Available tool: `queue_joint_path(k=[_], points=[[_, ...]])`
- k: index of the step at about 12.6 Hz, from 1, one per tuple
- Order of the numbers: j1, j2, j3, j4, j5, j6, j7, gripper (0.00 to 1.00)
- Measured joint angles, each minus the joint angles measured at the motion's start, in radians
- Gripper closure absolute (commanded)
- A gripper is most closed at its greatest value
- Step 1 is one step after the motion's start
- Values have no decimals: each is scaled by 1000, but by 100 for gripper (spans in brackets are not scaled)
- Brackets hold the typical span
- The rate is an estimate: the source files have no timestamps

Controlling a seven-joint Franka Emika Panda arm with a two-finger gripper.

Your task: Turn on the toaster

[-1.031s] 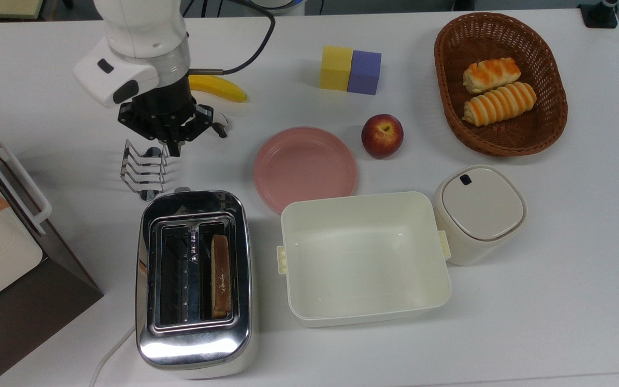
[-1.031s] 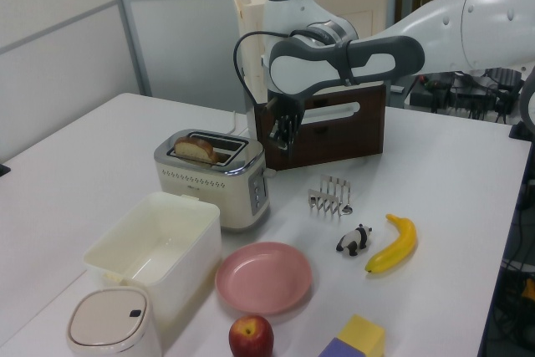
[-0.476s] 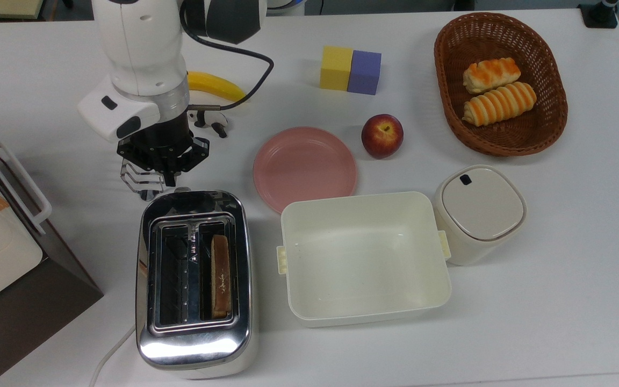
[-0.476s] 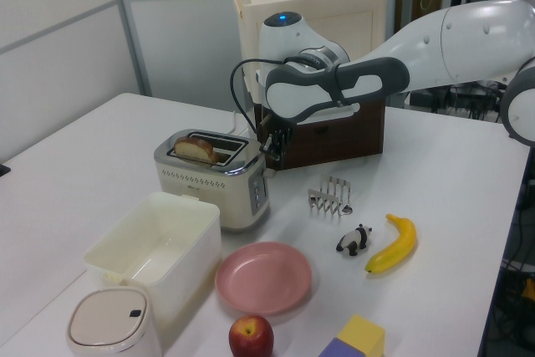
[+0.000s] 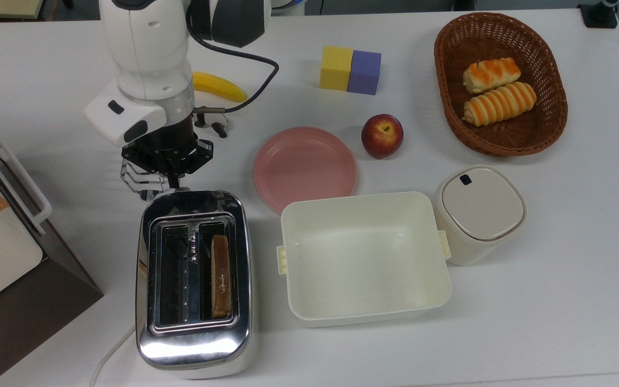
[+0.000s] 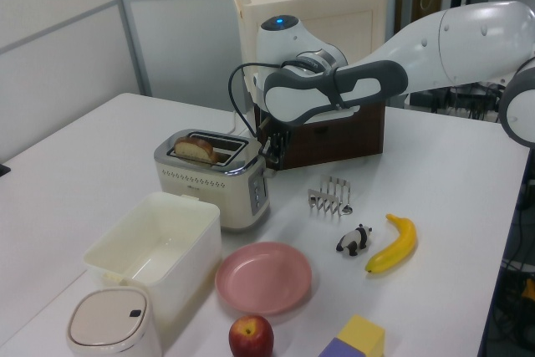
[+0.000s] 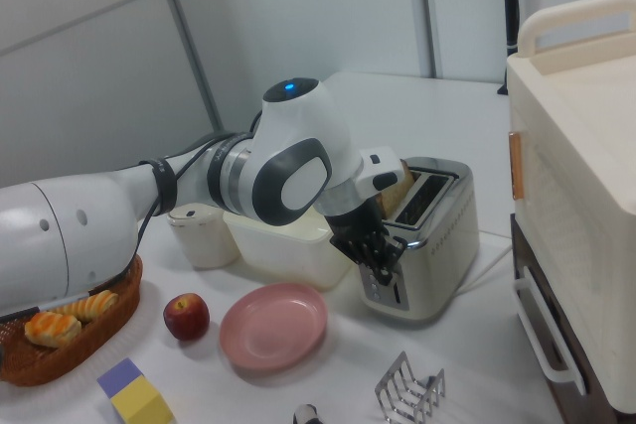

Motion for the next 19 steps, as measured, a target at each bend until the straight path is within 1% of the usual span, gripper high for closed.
queue_joint_path(k=[7, 16, 19], points=[[1, 8, 7, 0, 0, 33, -12, 100], [1, 26, 10, -2, -2, 33, -28, 100], [1, 39, 13, -2, -15, 36, -30, 100]])
